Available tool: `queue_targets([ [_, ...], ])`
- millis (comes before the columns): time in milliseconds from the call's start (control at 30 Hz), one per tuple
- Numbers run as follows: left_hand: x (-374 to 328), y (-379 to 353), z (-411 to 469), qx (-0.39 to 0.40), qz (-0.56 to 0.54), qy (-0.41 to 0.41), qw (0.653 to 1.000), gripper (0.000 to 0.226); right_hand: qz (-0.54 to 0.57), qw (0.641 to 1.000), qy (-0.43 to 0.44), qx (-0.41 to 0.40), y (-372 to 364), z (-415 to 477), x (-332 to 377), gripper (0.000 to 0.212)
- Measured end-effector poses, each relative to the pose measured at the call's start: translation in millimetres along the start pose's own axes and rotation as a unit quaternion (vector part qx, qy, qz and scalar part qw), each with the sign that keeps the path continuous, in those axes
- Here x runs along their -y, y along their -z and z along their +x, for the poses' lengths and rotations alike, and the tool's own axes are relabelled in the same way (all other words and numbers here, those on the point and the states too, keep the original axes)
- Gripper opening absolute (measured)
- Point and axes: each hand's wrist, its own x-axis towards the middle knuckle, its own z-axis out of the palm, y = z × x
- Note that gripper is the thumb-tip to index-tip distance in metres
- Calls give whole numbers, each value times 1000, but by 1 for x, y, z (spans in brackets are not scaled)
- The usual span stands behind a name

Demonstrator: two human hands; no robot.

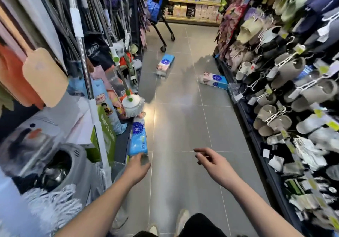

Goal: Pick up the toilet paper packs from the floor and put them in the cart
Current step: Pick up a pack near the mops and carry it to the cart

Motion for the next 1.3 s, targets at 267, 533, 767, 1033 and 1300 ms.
queue_targets([
  [267, -21, 17, 92, -30, -13, 59, 998, 64, -13, 997, 38, 65, 19, 145, 8, 15],
  [533, -84, 24, 179, -74, -19, 139, 987, 57, -19, 989, 65, 133, 85, 306, 14, 13],
  [767, -127, 22, 229, -96, -80, 186, 974, 57, -52, 977, 96, 186, 113, 400, 44, 16],
  [1033, -120, 51, 276, -137, -145, 221, 955, 55, -121, 952, 133, 247, 97, 481, 101, 20],
  [1300, -101, 77, 317, -196, -235, 259, 916, 55, -181, 930, 157, 280, 72, 555, 156, 18],
])
